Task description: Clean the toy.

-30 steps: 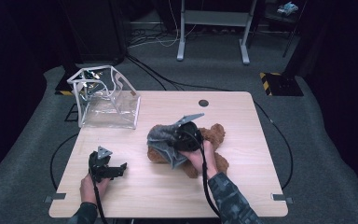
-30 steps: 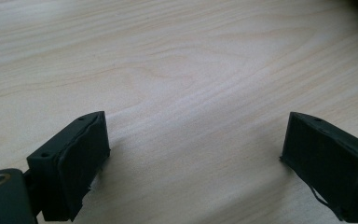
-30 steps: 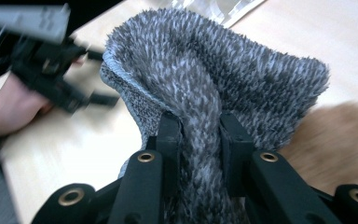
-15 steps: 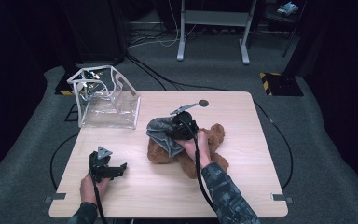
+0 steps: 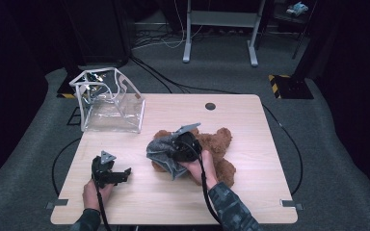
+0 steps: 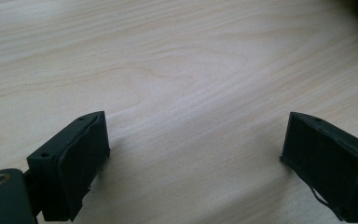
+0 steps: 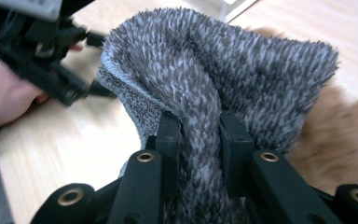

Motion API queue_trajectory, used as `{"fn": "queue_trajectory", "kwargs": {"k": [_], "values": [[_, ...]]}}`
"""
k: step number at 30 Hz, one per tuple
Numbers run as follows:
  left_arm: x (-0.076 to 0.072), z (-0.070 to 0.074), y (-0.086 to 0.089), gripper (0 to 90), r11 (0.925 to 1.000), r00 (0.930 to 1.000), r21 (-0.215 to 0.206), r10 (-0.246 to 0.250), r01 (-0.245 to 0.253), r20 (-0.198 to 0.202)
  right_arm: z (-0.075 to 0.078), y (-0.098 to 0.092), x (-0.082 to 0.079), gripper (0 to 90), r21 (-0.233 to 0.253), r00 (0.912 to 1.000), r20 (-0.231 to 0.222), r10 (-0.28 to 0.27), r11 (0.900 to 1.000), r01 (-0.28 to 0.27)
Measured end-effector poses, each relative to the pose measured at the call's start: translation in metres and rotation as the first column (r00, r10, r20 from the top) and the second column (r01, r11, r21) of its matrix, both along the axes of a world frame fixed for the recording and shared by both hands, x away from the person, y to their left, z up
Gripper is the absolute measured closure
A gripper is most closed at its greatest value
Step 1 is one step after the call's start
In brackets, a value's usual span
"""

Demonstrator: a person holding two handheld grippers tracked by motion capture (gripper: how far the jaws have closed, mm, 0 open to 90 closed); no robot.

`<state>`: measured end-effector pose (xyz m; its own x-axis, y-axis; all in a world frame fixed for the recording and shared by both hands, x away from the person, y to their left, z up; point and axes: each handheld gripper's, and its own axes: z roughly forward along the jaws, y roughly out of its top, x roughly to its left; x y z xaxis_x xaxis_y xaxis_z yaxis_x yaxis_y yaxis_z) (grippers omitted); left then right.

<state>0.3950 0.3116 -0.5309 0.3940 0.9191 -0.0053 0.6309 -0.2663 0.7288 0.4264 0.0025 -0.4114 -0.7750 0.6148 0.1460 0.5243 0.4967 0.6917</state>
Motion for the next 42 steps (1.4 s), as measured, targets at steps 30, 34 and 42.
{"fn": "queue_trajectory", "kwargs": {"k": [30,34,42], "values": [[0.01,0.03,-0.018,3.9,0.9967,0.9972,-0.051,-0.065,0.064,-0.036,0.012,-0.05,-0.009,73.4,0.064,0.9974,0.015,-0.071,0.996,0.07],[0.018,0.054,-0.035,4.3,0.9911,0.9938,-0.073,-0.111,0.111,0.006,0.023,-0.061,-0.002,73.4,0.066,0.9928,0.041,-0.112,0.992,0.109],[0.041,0.104,-0.082,4.1,0.9668,0.9721,-0.112,-0.223,0.23,0.074,0.034,-0.075,0.014,73.4,0.051,0.9793,0.076,-0.188,0.982,0.184]]}}
